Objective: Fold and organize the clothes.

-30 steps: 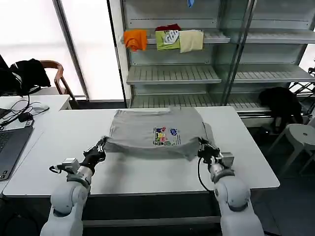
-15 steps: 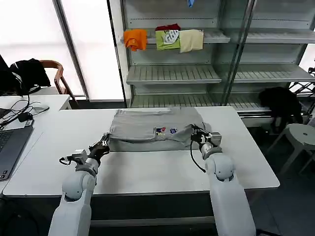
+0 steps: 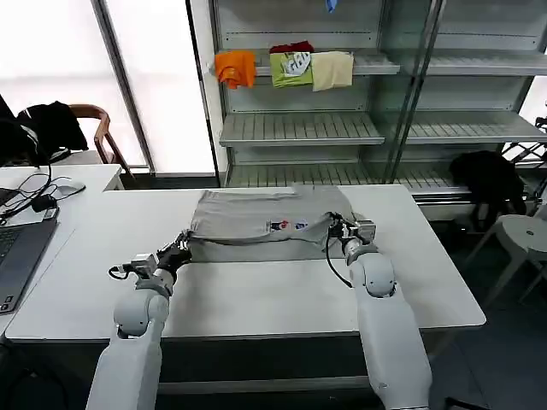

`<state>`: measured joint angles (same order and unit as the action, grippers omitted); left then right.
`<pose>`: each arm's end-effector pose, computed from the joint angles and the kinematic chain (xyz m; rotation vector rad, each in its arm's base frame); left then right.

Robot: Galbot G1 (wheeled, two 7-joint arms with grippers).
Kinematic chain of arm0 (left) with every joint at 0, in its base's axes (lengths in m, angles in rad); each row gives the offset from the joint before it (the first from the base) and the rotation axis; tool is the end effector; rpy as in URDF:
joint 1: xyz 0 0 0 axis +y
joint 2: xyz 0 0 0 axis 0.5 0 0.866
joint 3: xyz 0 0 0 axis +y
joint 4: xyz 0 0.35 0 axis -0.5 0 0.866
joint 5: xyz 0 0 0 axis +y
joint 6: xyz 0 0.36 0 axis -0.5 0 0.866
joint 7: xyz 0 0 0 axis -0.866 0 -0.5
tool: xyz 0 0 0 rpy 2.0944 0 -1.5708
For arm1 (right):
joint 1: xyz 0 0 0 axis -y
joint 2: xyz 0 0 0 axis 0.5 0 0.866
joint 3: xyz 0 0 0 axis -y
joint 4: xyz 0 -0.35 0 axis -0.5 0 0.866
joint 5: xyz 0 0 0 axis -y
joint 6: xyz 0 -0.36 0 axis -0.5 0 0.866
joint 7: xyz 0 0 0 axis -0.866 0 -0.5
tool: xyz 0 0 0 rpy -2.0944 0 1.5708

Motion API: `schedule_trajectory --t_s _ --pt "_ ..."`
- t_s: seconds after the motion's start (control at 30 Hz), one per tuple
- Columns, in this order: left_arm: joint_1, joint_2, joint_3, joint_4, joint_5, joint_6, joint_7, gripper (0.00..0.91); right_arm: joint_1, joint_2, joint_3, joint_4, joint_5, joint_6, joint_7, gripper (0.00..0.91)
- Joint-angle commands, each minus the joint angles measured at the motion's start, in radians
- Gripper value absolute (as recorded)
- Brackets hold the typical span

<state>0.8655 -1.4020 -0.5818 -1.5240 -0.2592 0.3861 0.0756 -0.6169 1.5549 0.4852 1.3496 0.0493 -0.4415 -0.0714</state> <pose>0.4178 0.0823 -0.2874 -0.0534 -2.9030 0.1692 0.4980 0.0067 -0.2436 0.1627 -2.9040 -0.0315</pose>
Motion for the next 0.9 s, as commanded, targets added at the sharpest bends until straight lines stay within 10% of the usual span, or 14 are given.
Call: schedule_trajectory --t_s 0.03,0.37,0.9 --pt "-0.012 0.000 0.001 0.017 0.014 -0.006 0.001 0.907 0.027 0.004 -0.001 -0.042 -0.019 0.027 -0.001 0.907" --pt "0.014 0.014 -0.003 -0.051 0.008 0.011 0.002 0.907 0.071 -0.013 0.031 -0.048 -0.003 0.055 0.019 0.907" --pt "0.132 0.035 -0.001 -0.161 0.160 0.166 0.045 0.907 -0.305 -0.172 0.082 0.344 0.028 -0.136 -0.033 0.907"
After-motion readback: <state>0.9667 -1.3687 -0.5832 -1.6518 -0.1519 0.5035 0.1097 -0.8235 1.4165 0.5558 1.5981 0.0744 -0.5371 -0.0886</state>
